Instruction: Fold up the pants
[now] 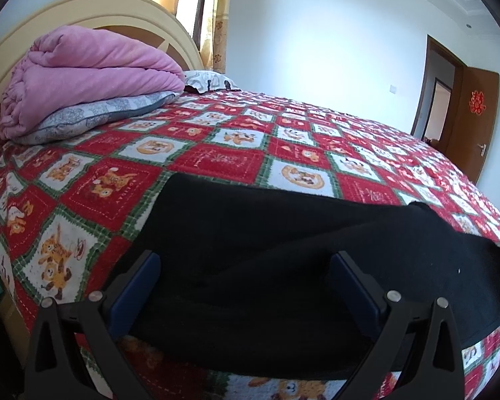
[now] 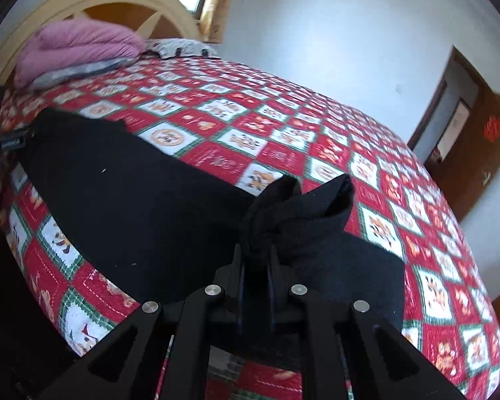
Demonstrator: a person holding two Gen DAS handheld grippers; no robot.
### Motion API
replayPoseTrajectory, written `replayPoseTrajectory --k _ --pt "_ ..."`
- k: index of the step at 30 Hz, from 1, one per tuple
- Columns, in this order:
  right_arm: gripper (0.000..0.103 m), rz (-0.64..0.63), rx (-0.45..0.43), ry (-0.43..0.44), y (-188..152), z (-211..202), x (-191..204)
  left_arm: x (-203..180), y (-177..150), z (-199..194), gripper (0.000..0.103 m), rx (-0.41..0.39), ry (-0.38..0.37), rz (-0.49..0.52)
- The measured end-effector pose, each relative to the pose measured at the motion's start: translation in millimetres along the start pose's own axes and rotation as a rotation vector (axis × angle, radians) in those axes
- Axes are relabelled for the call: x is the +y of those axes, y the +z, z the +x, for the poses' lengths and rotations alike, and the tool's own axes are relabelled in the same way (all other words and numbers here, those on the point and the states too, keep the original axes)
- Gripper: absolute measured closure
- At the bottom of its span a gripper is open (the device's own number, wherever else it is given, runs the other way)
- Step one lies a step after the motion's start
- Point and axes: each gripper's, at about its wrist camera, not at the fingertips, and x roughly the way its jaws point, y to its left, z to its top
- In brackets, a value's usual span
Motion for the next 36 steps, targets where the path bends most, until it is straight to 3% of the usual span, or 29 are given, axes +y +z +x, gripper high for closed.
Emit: replayPoseTrajectory --k 8,24,28,30,33,36 --pt "0.093 -0.165 -0.003 -0.024 11 11 49 1 0 0 0.0 -0.004 -0.001 0.004" --pt "0.092 -0.172 0.01 0.004 9 29 73 -2 -2 1 0.0 -0.006 0.004 0.016" --pt "0.085 -0.196 -0.006 0.009 7 28 78 -2 -2 2 0.0 -0.006 0.005 0.021" --pt "0.077 -0.203 -0.004 0.077 5 22 78 -1 -2 1 0.0 -0.006 0.0 0.017" --pt "0.076 -0.146 -0.025 0.2 7 8 64 1 -2 1 0.0 -0.009 -0.008 0.008" --pt "0.076 0.003 -0.054 0.251 11 0 33 1 -2 1 0.0 -0.011 -0.009 0.004"
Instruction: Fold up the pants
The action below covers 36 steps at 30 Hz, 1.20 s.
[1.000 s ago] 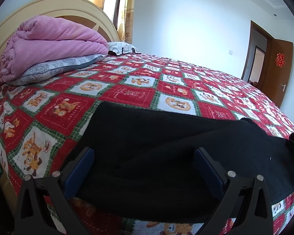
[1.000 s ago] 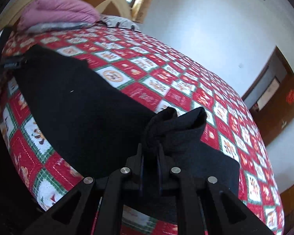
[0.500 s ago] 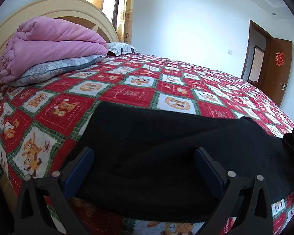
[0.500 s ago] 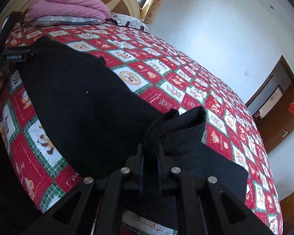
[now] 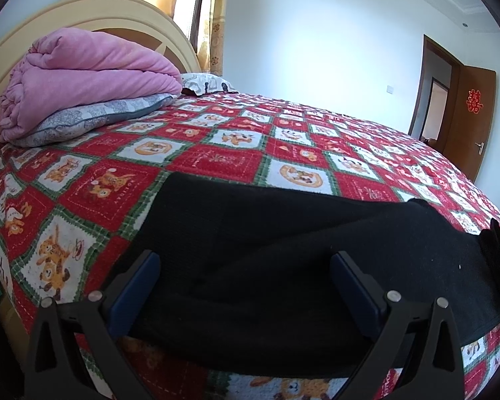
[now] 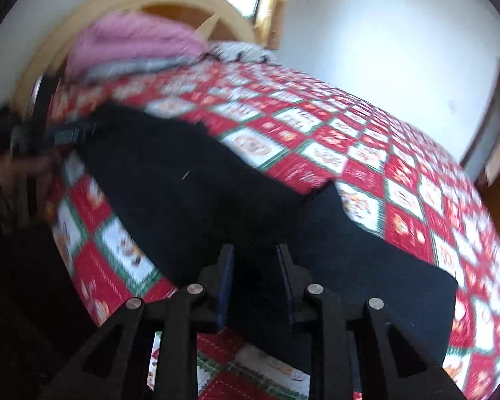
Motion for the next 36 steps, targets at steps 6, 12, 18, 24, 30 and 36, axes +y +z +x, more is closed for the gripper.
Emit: replayPoseTrajectory --k 6,12,18,24,30,36 --pt "0.076 0.28 -0.06 -0.038 12 6 -53 1 1 -1 0.0 0.003 -0.01 -0.01" --pt "0.076 0.348 -0.009 -0.003 22 40 -55 2 0 -2 0.0 0.002 -0.015 -0.008" --pt "0.072 0.159 0.085 0.012 7 61 -8 11 4 -8 0.0 -0.011 -0.004 -0.055" --pt "0.072 0.111 0.106 0.079 -2 45 -7 38 5 -4 0.0 0.009 0.028 -0.154" --pt "0.048 0.074 0.062 0.042 -7 19 1 36 -1 -1 0.0 0.02 0.011 -0.141" --pt "0.053 -0.036 0.113 -0.049 -21 31 24 37 -3 1 0.0 0.032 -0.002 -0.148"
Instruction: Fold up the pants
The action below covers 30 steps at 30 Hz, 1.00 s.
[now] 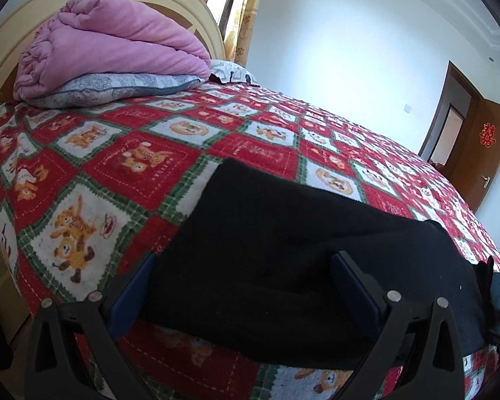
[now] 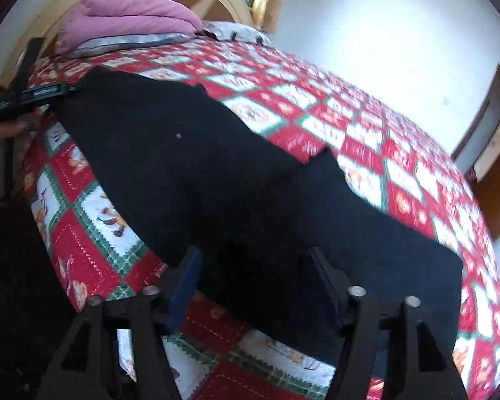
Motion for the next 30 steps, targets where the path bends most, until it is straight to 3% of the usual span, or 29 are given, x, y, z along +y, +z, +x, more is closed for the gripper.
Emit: replayPoseTrajectory --k 3,5,9,10,14,17,21,24,26,28,30 --pt "0.069 0.085 -0.019 0.037 2 -5 -16 2 0 0 0.0 0.001 -0.009 -0.011" --pt "0.072 0.123 -0.017 0.079 3 -7 -23 2 0 0 0.0 0.002 -0.009 -0.008" --pt "0.083 0.117 -0.002 0.056 -1 0 -19 1 -1 1 0.0 0.002 -0.006 0.0" --pt "0.09 0.101 -0.002 0.049 -1 -1 -16 1 -1 1 0.0 0.002 -0.006 0.0" --pt "0.093 0.07 -0.024 0.058 3 -14 -4 1 -1 1 0.0 0.002 -0.003 0.005" --pt "0.093 0.033 -0.047 0.087 5 -20 9 1 -2 1 0.0 0.001 0.001 0.011" --pt "0.092 0.029 -0.024 0.041 -1 -1 13 -1 -3 3 0.0 0.01 0.012 0.029" --pt "0.083 0.008 -0.049 0.026 -1 0 14 -3 -4 4 0.0 0.01 0.023 0.045" --pt "0.067 -0.011 -0.042 0.012 -1 -1 16 -2 -4 3 0.0 0.011 0.017 0.041" --pt "0.06 -0.015 -0.033 0.019 0 -8 15 -1 -4 3 0.0 0.011 0.013 0.037" --pt "0.059 0.031 -0.084 0.042 2 -25 0 -2 -4 4 0.0 0.008 0.017 0.041"
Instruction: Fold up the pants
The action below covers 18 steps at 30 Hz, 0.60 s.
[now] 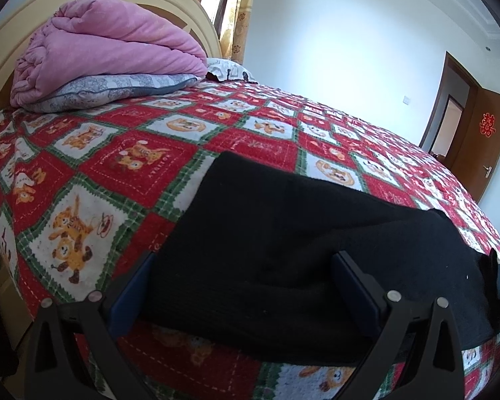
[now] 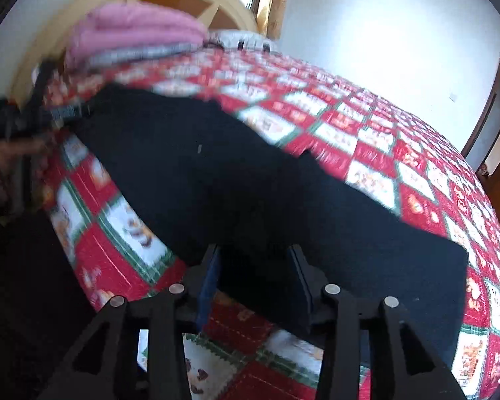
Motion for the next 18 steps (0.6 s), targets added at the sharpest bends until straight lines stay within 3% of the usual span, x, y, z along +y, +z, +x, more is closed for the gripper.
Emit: replayPoseTrajectory --k 4,7,8,10,12,15,18 --pt "0.057 0.163 -0.001 -0.08 3 -11 -53 -1 -1 -1 0.0 -0.002 0.012 0.01" --pt "0.054 0.33 0.105 -0.172 -9 9 -106 -1 -1 -3 0.0 -0.005 0.018 0.007" --pt "0.054 0.376 0.151 -0.181 -14 19 -119 -1 -1 -4 0.0 -0.007 0.021 0.008" --pt "0.054 0.458 0.118 -0.115 -19 20 -139 -1 -1 -9 0.0 -0.017 0.036 0.024" --pt "0.054 0.44 0.118 -0.109 -14 15 -136 1 -2 -11 0.0 -0.018 0.055 0.037" --pt "0.049 0.406 0.043 -0.112 -10 3 -124 7 -4 -9 0.0 -0.011 0.066 0.021" --pt "0.039 0.323 0.127 -0.103 -13 22 -99 10 -4 -8 0.0 0.003 0.057 0.013"
